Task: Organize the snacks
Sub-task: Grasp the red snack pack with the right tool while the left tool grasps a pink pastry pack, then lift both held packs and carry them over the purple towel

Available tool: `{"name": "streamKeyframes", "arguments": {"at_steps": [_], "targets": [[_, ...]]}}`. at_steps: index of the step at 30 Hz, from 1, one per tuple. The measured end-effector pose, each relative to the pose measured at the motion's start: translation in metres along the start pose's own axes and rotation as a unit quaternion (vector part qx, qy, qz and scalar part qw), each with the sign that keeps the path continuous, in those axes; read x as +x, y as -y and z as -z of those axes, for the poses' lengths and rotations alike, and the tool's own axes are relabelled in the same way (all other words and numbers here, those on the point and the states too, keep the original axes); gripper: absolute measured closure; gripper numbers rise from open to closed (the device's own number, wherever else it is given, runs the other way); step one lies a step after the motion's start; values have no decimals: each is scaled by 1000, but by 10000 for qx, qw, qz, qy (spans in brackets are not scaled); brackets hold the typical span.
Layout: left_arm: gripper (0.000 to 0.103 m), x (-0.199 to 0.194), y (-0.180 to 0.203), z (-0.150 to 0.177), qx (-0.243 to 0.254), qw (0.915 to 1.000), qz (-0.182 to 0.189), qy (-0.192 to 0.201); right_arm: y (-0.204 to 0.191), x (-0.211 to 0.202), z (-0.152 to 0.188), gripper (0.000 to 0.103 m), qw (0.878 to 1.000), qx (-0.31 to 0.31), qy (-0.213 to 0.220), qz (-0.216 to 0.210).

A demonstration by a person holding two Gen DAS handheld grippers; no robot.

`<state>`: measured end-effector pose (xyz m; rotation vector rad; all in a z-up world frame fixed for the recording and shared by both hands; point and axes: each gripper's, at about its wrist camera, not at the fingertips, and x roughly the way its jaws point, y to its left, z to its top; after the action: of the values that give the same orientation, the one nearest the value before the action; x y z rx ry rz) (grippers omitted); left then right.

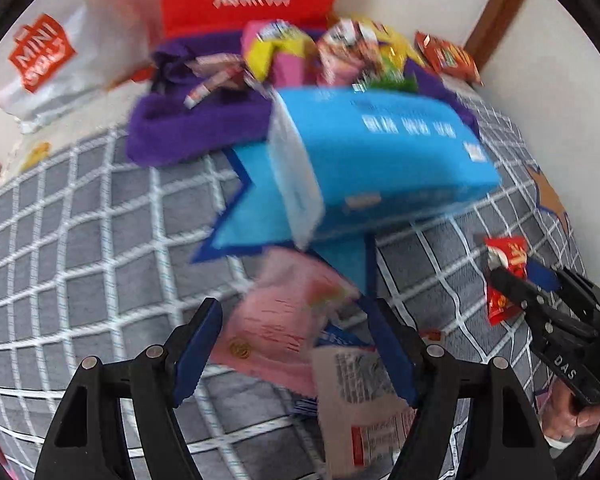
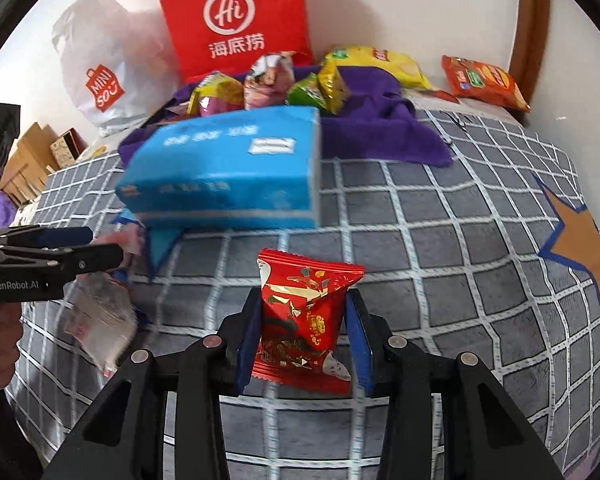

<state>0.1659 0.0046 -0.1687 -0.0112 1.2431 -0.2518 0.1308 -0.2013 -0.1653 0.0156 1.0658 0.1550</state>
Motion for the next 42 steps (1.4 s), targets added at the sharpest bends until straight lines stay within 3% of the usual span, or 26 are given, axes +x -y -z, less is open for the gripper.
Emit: {"name": "streamKeyframes", "arguments": {"at_steps": [5,8,9,12,19,25,42], "targets": [[31,4,8,4,140,9994,-302,89,7,7,3,63,9999,59,24,-158],[46,3,4,3,38,9990,-402,185,6,12,3,62,9998,47,9,-207],[57,2,2,2,7,9989,-425,221,7,13,3,62,9997,43,44,-221],[64,-3,-5,2,-20,9988,-383,313,5,14,3,62,9997,-18,112,-210],[64,-16,-16,12,-232,9986,-293,373,4,16,4,55,9991,-197,288,-241],[64,-31,-18,19,-339,9979,-170,517,5,12,5,63,9995,-190,205,-165],[64,-66,4,12,-375,9959,239,791,-3,-40,-17,63,9985,-200,502,-65]]}}
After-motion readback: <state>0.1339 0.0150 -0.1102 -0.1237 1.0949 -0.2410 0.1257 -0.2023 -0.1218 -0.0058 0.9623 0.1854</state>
